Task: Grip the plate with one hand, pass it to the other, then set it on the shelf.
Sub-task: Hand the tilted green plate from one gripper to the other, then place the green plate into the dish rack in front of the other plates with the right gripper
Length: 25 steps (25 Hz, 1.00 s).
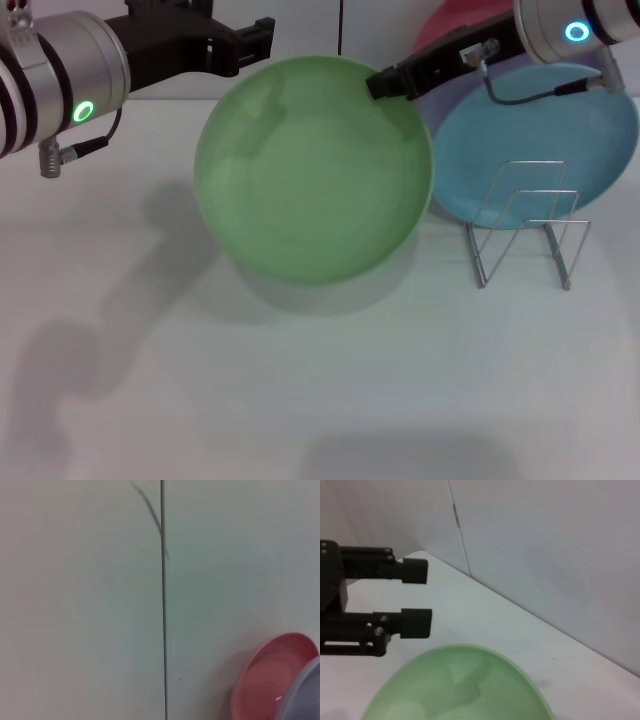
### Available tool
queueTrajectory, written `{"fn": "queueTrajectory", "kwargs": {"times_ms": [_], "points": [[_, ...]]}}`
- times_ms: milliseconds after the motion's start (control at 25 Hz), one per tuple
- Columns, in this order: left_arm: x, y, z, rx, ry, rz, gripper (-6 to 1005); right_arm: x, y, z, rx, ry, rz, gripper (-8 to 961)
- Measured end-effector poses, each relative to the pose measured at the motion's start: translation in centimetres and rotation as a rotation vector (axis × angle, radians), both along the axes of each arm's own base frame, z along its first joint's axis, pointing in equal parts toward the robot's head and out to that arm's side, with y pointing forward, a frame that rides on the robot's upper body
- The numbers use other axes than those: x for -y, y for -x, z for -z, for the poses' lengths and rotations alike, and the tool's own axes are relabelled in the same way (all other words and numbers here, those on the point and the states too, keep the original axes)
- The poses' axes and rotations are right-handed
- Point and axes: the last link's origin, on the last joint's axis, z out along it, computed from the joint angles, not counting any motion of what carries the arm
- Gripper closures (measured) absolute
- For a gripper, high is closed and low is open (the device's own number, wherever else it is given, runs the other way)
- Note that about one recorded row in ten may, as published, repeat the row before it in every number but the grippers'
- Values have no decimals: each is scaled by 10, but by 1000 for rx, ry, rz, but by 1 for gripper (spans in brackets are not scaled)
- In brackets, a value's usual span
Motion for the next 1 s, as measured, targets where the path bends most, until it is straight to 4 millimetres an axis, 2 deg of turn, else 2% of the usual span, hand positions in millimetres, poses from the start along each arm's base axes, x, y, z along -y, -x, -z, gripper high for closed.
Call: {"fn": "queueTrajectory", "kwargs": {"times_ms": [160,360,440,480,600,680,720,880,1000], "points": [[3,-2,-4,4,-17,12,309,2,-5,-4,4,-8,3,906],[4,0,-12,15,-72,22,186,4,-8,-13,54,-34,-15,924],[4,3,-17,21,-105,29,186,6,-9,-23,91,-59,-38,928],[6,10,-26,34,-184,41,186,9,-8,-34,134,-93,-74,928],[7,11,-27,39,-200,44,186,13,-7,-46,182,-132,-115,927],[11,23,-31,76,-295,48,186,20,0,-66,249,-200,-205,927],[11,25,-31,80,-306,48,186,20,0,-66,249,-200,-205,927],[12,44,-19,117,-393,41,186,36,12,-88,385,-271,-402,927],[13,51,-14,121,-408,35,186,43,18,-95,435,-293,-476,926]]}}
